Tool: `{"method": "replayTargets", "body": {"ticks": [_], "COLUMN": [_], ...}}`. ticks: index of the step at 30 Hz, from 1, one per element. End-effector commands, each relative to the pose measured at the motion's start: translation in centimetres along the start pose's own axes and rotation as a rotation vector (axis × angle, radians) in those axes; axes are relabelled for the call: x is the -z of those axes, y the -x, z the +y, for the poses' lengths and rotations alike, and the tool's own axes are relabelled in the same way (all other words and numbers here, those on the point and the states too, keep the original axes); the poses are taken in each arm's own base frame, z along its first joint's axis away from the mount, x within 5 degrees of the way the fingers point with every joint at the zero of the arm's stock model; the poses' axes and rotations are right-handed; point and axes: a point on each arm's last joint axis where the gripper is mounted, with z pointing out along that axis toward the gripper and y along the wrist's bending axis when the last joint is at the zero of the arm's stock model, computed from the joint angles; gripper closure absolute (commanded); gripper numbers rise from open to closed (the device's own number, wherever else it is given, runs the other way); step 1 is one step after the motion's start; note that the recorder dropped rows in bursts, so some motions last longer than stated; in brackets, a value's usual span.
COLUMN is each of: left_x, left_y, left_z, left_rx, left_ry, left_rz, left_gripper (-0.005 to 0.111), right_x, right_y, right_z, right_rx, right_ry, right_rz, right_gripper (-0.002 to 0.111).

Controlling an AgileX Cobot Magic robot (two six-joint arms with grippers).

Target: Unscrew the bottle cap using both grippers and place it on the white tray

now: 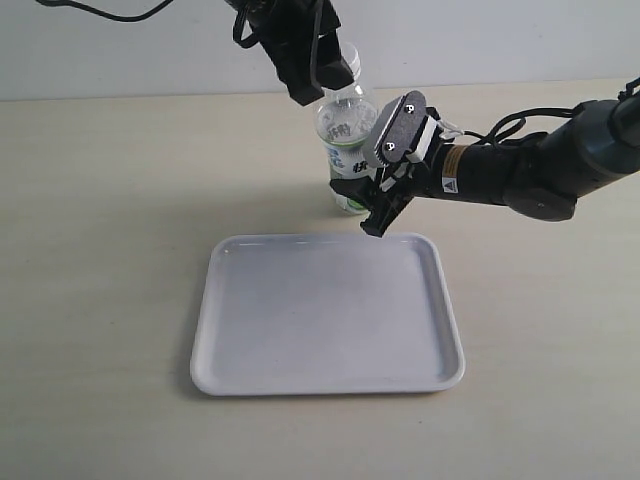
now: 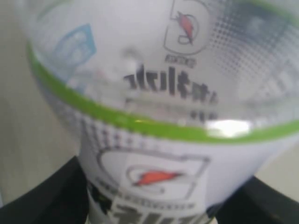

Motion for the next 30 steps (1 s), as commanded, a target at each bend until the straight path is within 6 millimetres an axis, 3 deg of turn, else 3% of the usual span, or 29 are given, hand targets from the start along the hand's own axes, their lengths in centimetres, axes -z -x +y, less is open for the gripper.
{"method": "replayTargets", "body": {"ticks": [1,11,30], "left_x": [-0.1,-1.2,-1.1], "left_y": [0.2,-0.3,-0.3], "left_z": [0.1,-0.2,-0.2], "left_rx": [0.006,0.014,0.012], "left_ry": [0.014,-0.02,-0.017], "left_rz": [-0.01,0.013,0.012], "left_gripper": [0.045,0.045,0.045], "right_x": [0.1,0.1,0.1], "right_y": [-3.0,-3.1,-3.1], "right_z": [0.8,0.8,0.8], "right_rx": [0.034,0.038,0.04], "right_ry": [0.031,0.033,0.033], "right_rz": [0.226,0.242,0.242], "right_gripper": [0.108,0.108,0.108]}}
